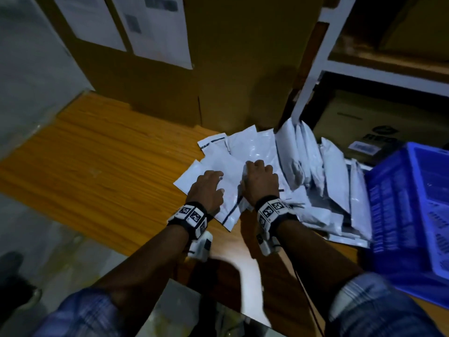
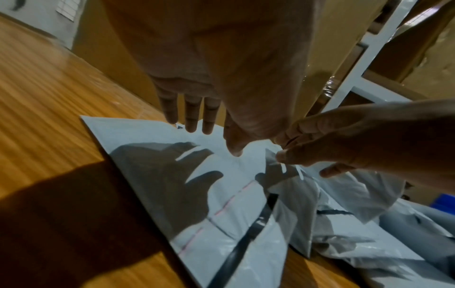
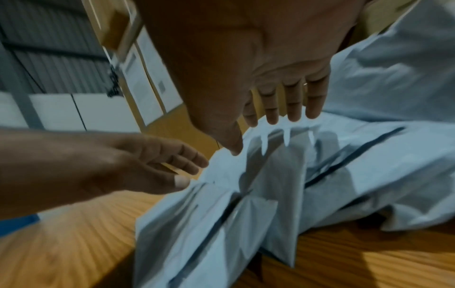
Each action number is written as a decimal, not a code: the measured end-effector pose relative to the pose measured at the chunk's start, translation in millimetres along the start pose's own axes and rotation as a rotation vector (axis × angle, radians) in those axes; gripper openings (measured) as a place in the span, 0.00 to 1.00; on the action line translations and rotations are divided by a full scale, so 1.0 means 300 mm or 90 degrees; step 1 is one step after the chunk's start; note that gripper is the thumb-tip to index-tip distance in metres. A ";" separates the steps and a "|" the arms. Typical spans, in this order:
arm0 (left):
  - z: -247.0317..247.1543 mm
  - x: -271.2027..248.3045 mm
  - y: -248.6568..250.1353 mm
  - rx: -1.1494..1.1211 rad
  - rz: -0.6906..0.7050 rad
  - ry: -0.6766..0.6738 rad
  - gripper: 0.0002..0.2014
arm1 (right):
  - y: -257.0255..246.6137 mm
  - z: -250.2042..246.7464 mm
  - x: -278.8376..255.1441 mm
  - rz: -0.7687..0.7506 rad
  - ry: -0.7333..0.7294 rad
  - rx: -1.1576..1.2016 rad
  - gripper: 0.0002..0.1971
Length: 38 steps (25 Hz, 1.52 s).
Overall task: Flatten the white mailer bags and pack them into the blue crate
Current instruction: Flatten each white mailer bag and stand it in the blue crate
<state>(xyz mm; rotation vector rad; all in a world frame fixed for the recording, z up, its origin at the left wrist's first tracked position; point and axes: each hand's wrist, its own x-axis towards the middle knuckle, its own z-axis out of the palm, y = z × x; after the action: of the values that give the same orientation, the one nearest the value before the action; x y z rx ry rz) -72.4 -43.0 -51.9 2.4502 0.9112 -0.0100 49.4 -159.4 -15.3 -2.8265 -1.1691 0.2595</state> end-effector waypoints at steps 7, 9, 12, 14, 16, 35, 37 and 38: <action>-0.015 0.070 -0.092 -0.011 0.030 -0.046 0.31 | -0.092 0.035 0.040 0.046 0.025 0.023 0.18; -0.040 0.072 -0.074 0.017 0.056 -0.006 0.39 | -0.087 0.007 0.026 0.046 0.056 0.038 0.09; -0.080 0.100 -0.009 0.109 0.143 0.090 0.54 | -0.054 -0.059 -0.035 0.018 0.097 0.078 0.07; -0.104 0.120 0.052 0.183 0.208 0.144 0.58 | -0.013 -0.101 -0.105 0.002 0.140 0.078 0.06; -0.134 0.111 0.114 0.254 0.268 0.155 0.51 | 0.038 -0.133 -0.186 0.002 0.177 0.055 0.06; 0.413 -0.651 0.283 0.172 0.310 -0.209 0.42 | 0.379 0.355 -0.986 0.087 -0.136 0.189 0.31; 0.439 -0.652 0.263 0.169 0.321 -0.181 0.39 | 0.369 0.378 -0.997 0.094 -0.082 0.171 0.28; 0.448 -0.647 0.262 0.180 0.330 -0.149 0.35 | 0.367 0.391 -1.000 0.095 -0.057 0.149 0.28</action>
<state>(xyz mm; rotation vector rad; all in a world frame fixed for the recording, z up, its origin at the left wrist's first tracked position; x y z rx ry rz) -151.8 -274.7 -95.6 2.8005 0.1677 -0.2508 -104.5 -449.1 -106.6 -2.7200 -0.8767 0.5025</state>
